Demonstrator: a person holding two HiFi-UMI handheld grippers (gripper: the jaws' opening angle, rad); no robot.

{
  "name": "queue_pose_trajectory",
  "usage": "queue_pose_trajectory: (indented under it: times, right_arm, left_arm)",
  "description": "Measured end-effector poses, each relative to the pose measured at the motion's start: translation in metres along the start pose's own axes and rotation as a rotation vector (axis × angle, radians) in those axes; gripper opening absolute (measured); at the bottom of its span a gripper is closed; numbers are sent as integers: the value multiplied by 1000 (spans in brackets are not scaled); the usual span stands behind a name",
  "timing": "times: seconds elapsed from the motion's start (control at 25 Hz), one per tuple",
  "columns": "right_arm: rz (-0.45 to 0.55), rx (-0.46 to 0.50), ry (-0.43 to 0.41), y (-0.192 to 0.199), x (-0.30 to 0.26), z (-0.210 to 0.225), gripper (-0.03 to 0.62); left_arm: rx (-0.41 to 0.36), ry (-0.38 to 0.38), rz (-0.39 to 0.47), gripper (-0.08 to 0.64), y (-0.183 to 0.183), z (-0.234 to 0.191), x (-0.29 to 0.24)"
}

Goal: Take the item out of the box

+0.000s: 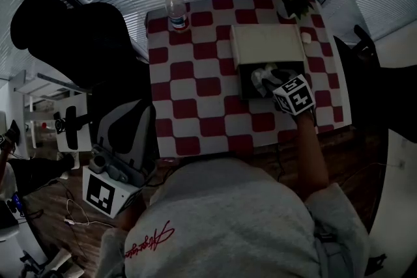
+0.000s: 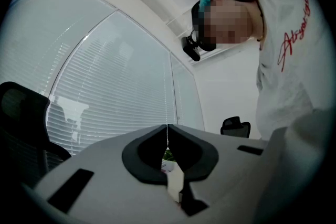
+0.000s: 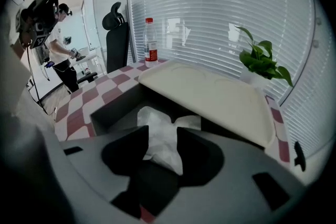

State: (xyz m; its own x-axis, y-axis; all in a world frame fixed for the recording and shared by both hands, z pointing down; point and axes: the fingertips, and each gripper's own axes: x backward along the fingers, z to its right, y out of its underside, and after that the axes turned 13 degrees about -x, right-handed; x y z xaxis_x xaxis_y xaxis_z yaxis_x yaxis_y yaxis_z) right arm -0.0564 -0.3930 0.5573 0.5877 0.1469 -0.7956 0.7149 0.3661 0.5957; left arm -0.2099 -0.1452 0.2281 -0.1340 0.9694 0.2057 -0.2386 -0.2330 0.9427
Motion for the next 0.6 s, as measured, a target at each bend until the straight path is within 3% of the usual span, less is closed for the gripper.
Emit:
queue_pose_trajectory:
  times: [0.6]
  right_arm:
    - [-47,-16,10,4,-10,4,167]
  left_arm:
    - [10,0,7,17,3,1,0]
